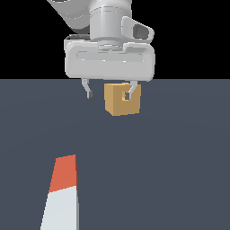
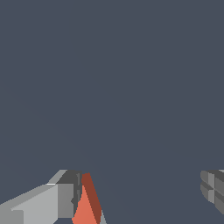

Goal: Insert the peg into the horizontal hole in a box.

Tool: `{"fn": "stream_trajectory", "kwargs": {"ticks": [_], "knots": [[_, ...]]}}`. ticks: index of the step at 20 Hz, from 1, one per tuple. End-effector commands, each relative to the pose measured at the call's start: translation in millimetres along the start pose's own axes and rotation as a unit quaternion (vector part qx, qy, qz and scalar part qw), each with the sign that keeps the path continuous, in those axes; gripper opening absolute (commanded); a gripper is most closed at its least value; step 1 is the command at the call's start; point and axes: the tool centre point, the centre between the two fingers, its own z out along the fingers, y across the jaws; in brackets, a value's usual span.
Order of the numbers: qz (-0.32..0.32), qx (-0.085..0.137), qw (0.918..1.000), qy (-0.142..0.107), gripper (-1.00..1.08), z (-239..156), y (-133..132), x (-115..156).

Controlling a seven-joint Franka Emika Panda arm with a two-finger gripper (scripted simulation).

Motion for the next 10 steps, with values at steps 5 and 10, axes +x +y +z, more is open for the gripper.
{"fn": "stream_trajectory", "kwargs": {"ticks": [5, 10], "knots": [[-0.003, 0.000, 1.0000, 0.000, 1.00, 1.4, -1.5, -3.1], [-0.013, -0.002, 0.9999, 0.000, 1.00, 7.2, -7.1, -15.9]]}}
